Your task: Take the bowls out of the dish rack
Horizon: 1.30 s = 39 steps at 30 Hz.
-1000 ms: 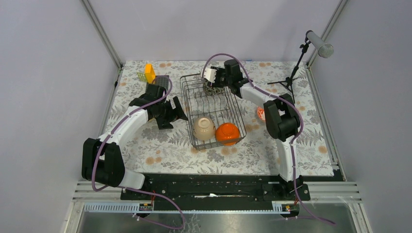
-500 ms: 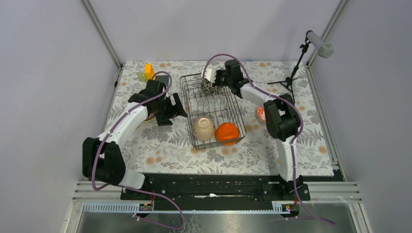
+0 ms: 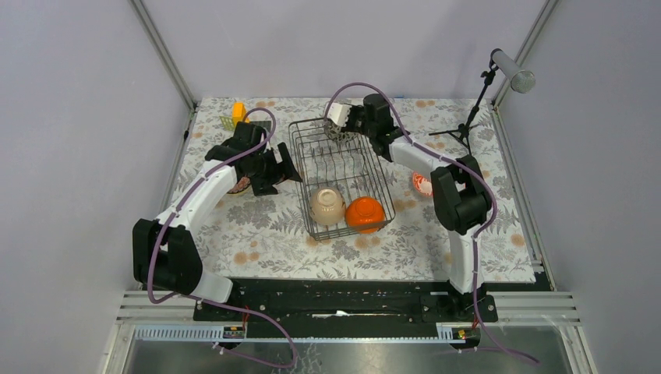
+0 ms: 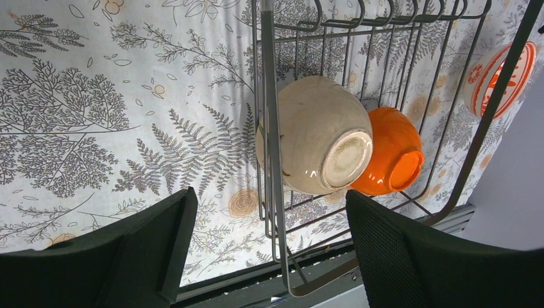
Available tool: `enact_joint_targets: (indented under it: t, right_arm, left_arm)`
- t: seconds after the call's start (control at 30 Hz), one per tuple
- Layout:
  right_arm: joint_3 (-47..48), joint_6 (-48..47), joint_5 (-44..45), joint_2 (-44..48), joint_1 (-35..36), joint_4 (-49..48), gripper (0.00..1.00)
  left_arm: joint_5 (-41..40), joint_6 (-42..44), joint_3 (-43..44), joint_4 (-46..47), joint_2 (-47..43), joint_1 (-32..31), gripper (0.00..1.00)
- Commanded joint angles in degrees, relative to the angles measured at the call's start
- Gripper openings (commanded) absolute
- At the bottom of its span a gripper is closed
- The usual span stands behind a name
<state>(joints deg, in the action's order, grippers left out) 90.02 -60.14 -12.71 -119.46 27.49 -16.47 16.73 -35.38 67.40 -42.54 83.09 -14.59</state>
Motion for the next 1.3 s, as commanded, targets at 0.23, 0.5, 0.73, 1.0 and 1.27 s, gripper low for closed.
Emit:
enact_joint_targets:
  t: [0.23,0.5,0.73,1.0,1.27]
  right_arm:
    - [0.5,19.1,12.4,8.5,3.1,-13.1,0.0]
    - [0.3,34.0,15.0,15.2,5.1,-3.0,0.0]
    - [-5.1,42.4,15.2,21.8,7.4,5.9,0.0]
    - [-4.0,59.0,15.7,25.3,8.5,23.2,0.0]
    - [0.9,70.1,21.5,23.5,9.9,34.4,0.0]
  left_arm:
    - [-1.2,-0.6,2.1,3.5,-2.7,-0.2,0.9]
    - [-1.2,-1.0,2.7,7.1,-5.0,-0.3,0.9]
    - [-0.3,-0.9,5.2,9.5,-5.0,-0.3,0.9]
    - [3.6,-3.3,8.7,13.6,-1.7,-0.5,0.85]
    - [4.0,-5.1,10.8,16.6,0.7,-3.5,0.81]
